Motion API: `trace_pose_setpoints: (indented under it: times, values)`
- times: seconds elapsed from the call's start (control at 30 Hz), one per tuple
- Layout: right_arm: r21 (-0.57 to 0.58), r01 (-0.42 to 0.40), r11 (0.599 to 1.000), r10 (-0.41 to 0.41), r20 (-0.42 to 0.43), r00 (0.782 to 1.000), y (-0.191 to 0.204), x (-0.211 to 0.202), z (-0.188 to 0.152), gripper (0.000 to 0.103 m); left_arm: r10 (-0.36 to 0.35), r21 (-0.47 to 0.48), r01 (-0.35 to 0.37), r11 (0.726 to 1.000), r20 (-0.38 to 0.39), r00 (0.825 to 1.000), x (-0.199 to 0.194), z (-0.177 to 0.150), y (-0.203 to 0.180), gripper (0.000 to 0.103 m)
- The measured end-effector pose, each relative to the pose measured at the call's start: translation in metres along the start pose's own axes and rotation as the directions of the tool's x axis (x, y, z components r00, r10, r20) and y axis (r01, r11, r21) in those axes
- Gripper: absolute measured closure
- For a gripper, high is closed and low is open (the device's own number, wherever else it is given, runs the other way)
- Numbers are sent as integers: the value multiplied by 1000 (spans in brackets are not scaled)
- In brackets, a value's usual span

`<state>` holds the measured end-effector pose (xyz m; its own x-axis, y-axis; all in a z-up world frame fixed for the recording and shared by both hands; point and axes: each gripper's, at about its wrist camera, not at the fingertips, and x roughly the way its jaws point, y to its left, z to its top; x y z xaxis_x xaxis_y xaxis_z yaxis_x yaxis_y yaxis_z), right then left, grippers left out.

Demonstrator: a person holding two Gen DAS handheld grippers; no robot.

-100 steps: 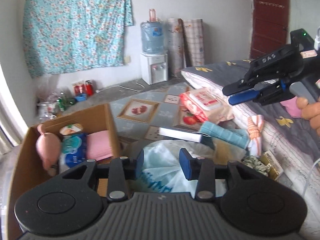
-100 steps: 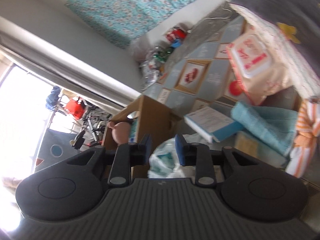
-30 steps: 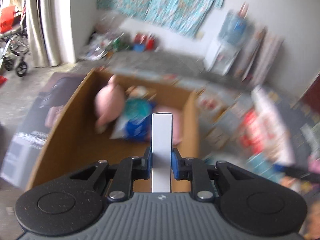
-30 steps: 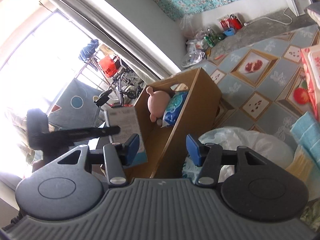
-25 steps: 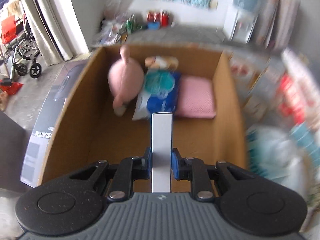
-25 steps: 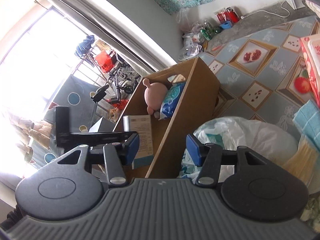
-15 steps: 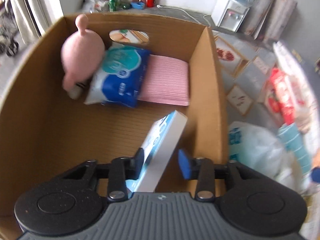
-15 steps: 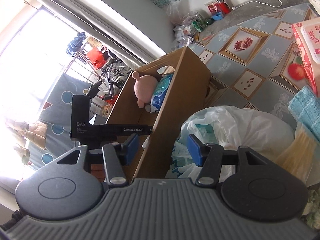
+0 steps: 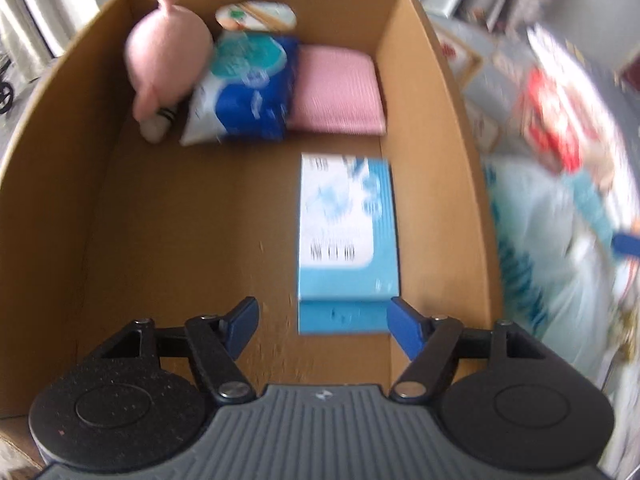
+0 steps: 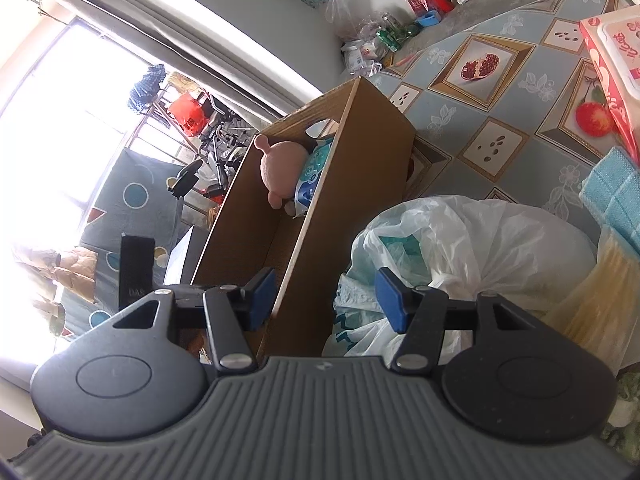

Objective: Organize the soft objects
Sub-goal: 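Carry the bandage box into the cardboard box and open the left gripper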

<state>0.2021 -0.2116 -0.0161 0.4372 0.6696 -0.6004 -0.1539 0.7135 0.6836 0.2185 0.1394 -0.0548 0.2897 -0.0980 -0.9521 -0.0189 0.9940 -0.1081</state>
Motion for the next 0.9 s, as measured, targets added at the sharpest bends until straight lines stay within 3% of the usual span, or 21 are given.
trace_pose_setpoints:
  times: [0.1, 0.23, 0.47, 0.53, 0.9]
  values:
    - [-1, 1, 1000, -1, -3, 1000, 0, 1, 0, 48, -47, -15, 47, 999, -17, 999, 3, -1, 4, 37]
    - [1, 5, 1000, -5, -3, 1000, -1, 2, 1, 48, -14, 24, 15, 1000, -30, 999, 1, -1, -1, 61]
    - [18, 13, 1000, -13, -6, 1000, -9, 6, 2, 47, 9, 86, -2, 996, -76, 997, 17, -3, -2, 65]
    - [22, 14, 1000, -14, -10, 1000, -10, 8, 2, 47, 30, 92, -21, 996, -95, 995, 28, -2, -4, 72]
    - [49, 23, 999, -23, 8, 1000, -19, -1, 2, 47, 16, -7, -16, 1000, -56, 998, 46, 24, 2, 76]
